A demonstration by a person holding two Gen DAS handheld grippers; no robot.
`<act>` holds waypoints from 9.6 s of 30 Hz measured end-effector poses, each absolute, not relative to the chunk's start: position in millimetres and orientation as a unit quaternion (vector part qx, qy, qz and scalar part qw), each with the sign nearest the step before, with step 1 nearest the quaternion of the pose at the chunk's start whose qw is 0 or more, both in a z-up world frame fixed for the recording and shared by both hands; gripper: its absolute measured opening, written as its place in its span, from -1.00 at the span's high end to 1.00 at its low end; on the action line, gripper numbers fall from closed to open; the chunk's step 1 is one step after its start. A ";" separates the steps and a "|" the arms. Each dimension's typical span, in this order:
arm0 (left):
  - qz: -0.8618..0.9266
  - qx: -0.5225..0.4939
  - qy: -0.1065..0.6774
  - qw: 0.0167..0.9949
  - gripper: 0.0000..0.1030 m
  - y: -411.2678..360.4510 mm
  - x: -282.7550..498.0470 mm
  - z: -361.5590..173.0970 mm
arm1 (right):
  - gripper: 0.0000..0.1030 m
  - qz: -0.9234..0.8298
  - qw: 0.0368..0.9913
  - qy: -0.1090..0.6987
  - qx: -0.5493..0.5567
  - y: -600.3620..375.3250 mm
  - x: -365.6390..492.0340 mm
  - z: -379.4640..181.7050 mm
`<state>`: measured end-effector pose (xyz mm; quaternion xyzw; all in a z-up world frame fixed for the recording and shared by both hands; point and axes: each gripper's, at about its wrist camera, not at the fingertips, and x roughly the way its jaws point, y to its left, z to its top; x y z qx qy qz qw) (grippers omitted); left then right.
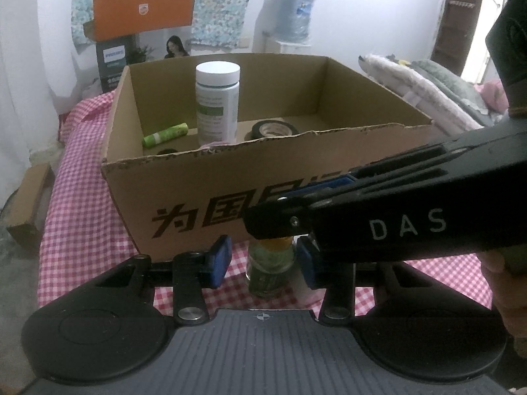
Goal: Organize rigid objects
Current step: 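Lift the dropper bottle off the table with the right gripper, then carry the dropper bottle with the right gripper down into the box, then open the right gripper to release the bottle and lift out, then move the right gripper to the white plug charger and grasp it, then lift the white plug with the right gripper and carry it over the box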
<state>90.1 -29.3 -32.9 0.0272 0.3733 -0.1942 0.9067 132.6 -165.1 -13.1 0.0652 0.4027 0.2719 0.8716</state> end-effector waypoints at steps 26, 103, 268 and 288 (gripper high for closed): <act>-0.224 0.032 0.387 0.894 -0.07 -30.3 97.1 -34.3 | 0.48 0.270 0.863 0.425 0.047 -157.9 146.3 -23.1; -0.222 0.047 0.374 0.899 0.36 -26.1 74.4 -16.8 | 0.55 0.280 0.876 0.389 0.056 -150.1 113.1 3.5; -0.229 0.091 0.440 0.863 0.43 -70.3 81.5 -42.1 | 0.34 0.207 0.808 0.467 0.292 -231.2 97.5 -66.4; -0.212 0.080 0.439 0.869 0.49 -65.1 81.1 -40.0 | 0.35 0.209 0.808 0.462 0.299 -224.2 101.8 -70.6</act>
